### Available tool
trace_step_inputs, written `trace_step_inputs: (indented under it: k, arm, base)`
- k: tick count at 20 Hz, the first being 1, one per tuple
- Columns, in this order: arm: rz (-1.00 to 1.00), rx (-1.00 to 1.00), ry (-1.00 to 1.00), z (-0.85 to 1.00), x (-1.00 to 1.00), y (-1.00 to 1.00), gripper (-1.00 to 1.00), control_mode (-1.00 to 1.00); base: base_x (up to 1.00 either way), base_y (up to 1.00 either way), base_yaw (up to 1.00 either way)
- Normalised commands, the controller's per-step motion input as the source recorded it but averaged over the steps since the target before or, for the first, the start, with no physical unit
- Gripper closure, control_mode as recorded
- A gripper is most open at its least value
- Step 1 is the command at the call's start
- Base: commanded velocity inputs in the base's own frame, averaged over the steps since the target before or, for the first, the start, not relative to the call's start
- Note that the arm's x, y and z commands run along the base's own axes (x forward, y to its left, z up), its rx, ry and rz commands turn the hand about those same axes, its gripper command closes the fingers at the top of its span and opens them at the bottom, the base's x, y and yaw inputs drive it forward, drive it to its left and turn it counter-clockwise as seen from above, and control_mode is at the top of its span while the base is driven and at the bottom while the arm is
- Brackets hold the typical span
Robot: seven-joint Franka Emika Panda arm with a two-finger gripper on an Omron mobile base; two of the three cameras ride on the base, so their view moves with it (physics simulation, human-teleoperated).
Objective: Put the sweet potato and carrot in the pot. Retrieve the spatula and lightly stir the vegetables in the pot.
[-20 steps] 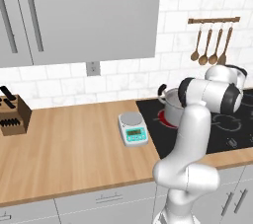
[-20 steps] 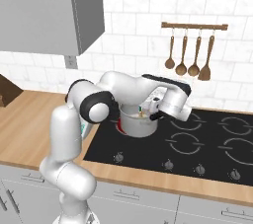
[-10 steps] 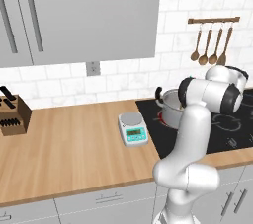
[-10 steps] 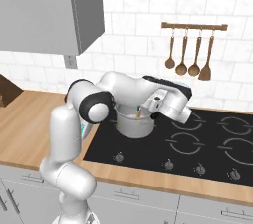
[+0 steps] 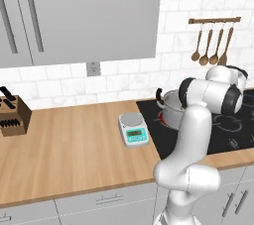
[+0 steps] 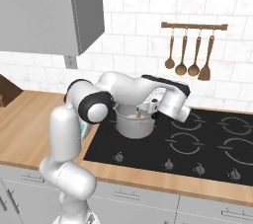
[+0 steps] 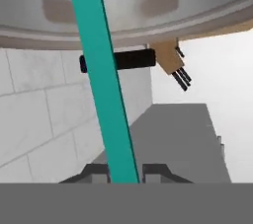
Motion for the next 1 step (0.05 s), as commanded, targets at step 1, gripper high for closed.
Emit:
trace_step_inputs:
  k: [1]
  arm:
    - [0.00,-0.13,-0.08,-0.52,0.00,0.16,1.00,-1.00]
  base:
    - [0.00,0.00,0.00]
